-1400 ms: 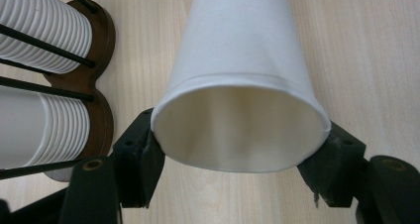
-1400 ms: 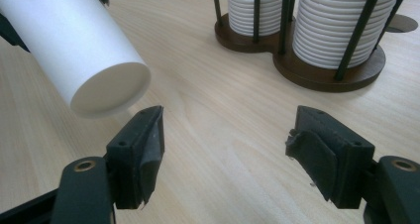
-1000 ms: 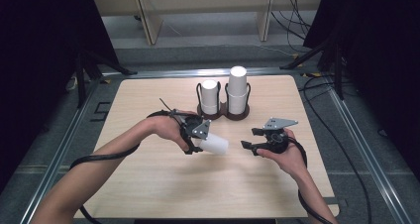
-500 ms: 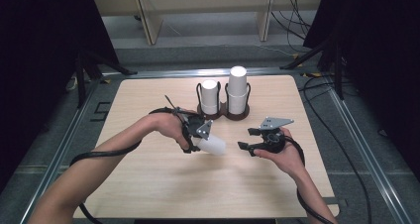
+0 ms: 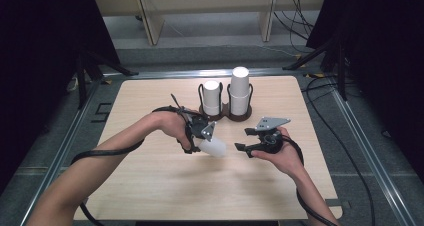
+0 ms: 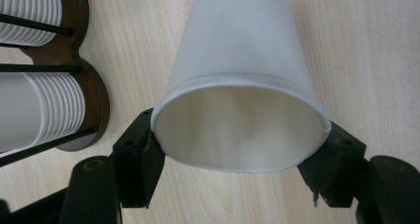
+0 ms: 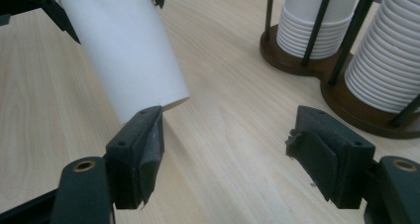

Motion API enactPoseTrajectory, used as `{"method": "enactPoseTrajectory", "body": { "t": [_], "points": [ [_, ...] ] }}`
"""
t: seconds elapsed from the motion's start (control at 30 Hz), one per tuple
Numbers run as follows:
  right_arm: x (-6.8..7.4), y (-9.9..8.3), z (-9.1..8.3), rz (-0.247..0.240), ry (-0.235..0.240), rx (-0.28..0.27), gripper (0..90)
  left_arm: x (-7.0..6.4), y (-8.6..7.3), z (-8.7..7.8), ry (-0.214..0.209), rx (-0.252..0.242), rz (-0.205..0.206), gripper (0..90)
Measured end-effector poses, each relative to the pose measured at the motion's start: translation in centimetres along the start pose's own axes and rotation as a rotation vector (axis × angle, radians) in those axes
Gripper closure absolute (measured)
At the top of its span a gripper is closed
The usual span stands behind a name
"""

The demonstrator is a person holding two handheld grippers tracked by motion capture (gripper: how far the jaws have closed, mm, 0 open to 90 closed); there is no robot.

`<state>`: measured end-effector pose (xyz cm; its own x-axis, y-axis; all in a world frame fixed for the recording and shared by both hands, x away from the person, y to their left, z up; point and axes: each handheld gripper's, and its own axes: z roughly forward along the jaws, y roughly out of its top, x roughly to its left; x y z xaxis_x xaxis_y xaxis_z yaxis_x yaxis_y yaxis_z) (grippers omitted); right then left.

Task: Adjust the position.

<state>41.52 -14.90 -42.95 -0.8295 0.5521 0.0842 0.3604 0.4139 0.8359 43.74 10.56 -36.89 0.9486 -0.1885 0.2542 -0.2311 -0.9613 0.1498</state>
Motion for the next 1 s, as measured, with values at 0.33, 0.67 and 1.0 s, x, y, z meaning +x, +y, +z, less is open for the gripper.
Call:
{"method": "enactPoseTrajectory", "body": {
  "t": [0.33,0.67,1.0],
  "points": [
    [1.1,1.7,1.1,-0.118,0.044,-0.01,29.2,0.1,0.8,-0.3,-0.013,0.067,0.03,32.1],
    [2.1,2.3,2.1,-0.153,0.073,0.0,29.4,0.2,1.2,-0.3,-0.023,0.11,0.05,32.1],
    [2.9,2.6,3.2,-0.174,0.103,0.005,29.6,0.1,1.6,-0.2,-0.029,0.138,0.065,32.1]
  ]
}}
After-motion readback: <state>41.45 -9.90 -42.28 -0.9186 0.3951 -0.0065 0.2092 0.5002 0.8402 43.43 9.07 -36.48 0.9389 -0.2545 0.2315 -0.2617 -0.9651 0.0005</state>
